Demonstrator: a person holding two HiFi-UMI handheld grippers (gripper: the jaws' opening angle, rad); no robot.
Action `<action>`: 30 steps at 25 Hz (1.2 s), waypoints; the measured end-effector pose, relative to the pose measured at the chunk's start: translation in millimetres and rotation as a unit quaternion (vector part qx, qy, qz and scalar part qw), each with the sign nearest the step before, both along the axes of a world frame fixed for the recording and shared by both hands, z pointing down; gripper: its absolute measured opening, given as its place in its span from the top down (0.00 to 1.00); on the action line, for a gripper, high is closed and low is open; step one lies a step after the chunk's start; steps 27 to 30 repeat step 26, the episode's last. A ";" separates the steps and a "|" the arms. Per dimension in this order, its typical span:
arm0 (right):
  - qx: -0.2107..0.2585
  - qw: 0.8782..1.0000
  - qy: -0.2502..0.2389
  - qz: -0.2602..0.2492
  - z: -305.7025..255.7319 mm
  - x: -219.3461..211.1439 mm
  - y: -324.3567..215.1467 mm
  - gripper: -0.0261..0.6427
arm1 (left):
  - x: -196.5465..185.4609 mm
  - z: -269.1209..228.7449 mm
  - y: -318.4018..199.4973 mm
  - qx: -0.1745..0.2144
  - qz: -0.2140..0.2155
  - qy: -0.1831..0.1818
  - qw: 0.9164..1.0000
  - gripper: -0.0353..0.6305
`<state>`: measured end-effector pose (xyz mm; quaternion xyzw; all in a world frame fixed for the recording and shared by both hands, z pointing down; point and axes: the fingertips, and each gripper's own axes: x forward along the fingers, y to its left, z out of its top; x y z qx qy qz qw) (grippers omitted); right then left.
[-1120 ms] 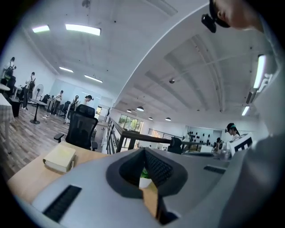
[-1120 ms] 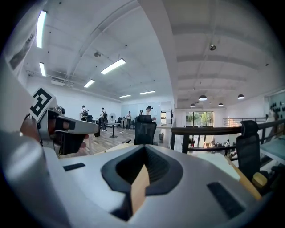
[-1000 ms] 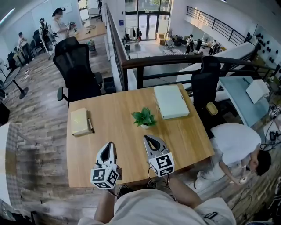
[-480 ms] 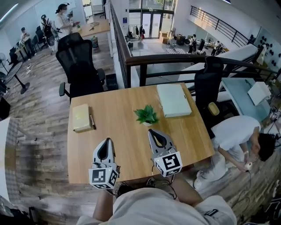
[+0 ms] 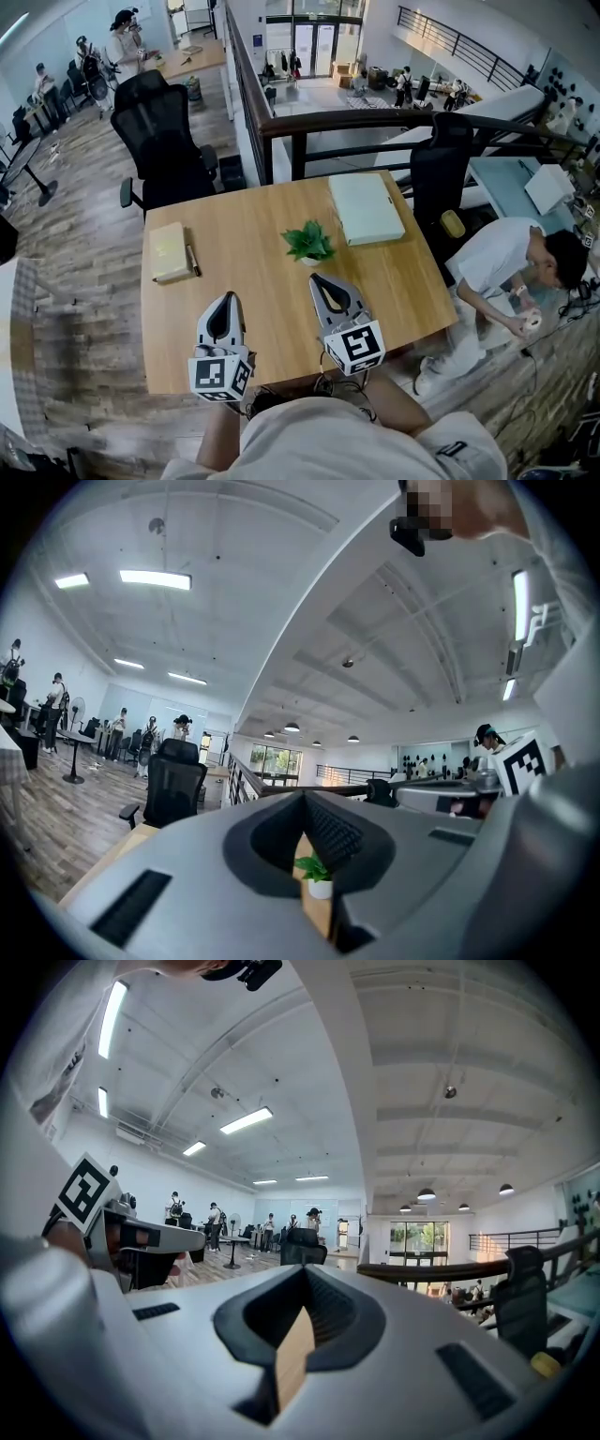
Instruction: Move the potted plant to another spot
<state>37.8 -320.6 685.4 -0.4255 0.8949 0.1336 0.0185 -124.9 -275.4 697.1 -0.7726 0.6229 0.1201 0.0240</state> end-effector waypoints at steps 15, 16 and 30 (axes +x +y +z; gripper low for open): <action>-0.004 1.000 0.000 0.014 1.5 5.6 -5.5 0.96 | 6.1 4.5 -8.2 -0.009 0.015 -0.004 1.000 0.93; -0.006 1.000 0.000 0.014 2.7 6.2 -6.4 0.96 | 6.3 5.9 -8.5 -0.011 0.014 -0.003 1.000 0.93; -0.017 1.000 0.000 0.016 9.8 8.8 -8.8 0.96 | 7.5 12.2 -9.6 -0.019 0.014 0.000 1.000 0.93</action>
